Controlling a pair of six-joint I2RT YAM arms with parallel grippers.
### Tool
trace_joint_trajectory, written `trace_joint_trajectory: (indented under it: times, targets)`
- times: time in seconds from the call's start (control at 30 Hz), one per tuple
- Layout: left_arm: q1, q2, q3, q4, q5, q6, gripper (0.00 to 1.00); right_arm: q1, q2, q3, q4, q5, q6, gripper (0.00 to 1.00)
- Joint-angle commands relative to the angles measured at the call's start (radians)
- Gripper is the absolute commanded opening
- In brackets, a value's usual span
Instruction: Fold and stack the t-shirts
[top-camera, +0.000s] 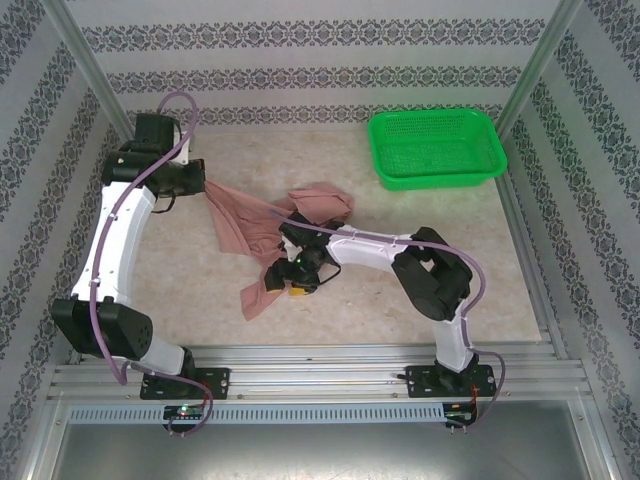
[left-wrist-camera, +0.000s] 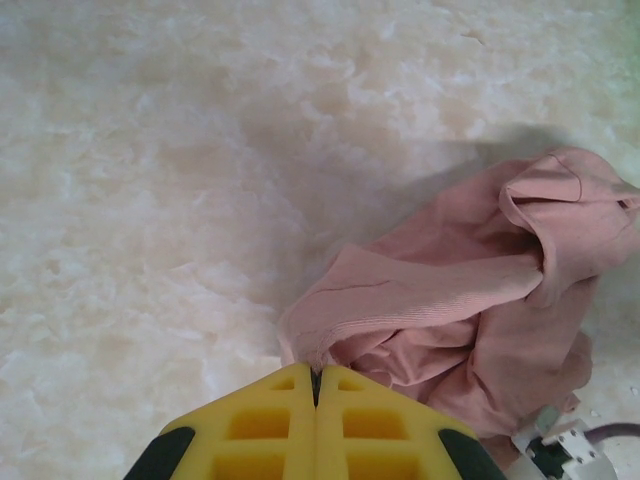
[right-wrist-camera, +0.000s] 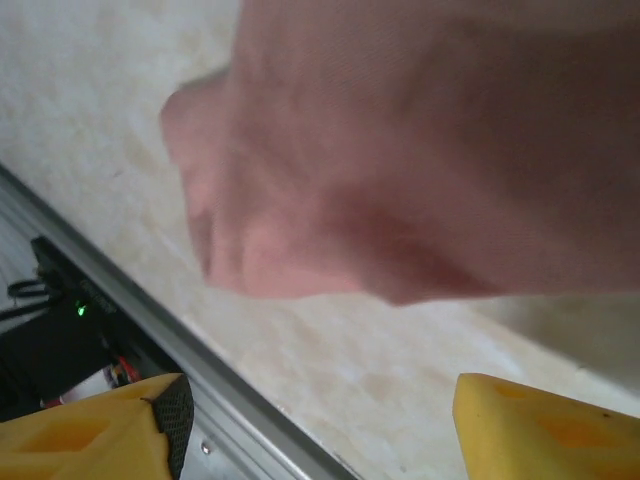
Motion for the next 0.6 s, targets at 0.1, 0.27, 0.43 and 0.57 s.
trace_joint_trajectory:
  times: [0.1, 0.27, 0.43, 0.57]
  targets:
    - [0.042, -0.031, -0.026, 0.048, 0.041, 0.021, 0.0, -0.005, 0.063, 0.056, -0.007, 0.118, 0.088, 0.42]
    - [0.098, -0.051, -0.023, 0.058, 0.066, 0.016, 0.0, -0.022, 0.015, 0.067, 0.003, 0.19, 0.096, 0.01]
    - [0.117, -0.071, 0.038, 0.072, 0.107, 0.029, 0.0, -0.074, -0.181, 0.005, -0.05, 0.238, 0.045, 0.0]
    - [0.117, -0.07, 0.115, 0.069, 0.11, 0.02, 0.0, -0.124, -0.332, -0.031, -0.145, 0.254, -0.004, 0.0]
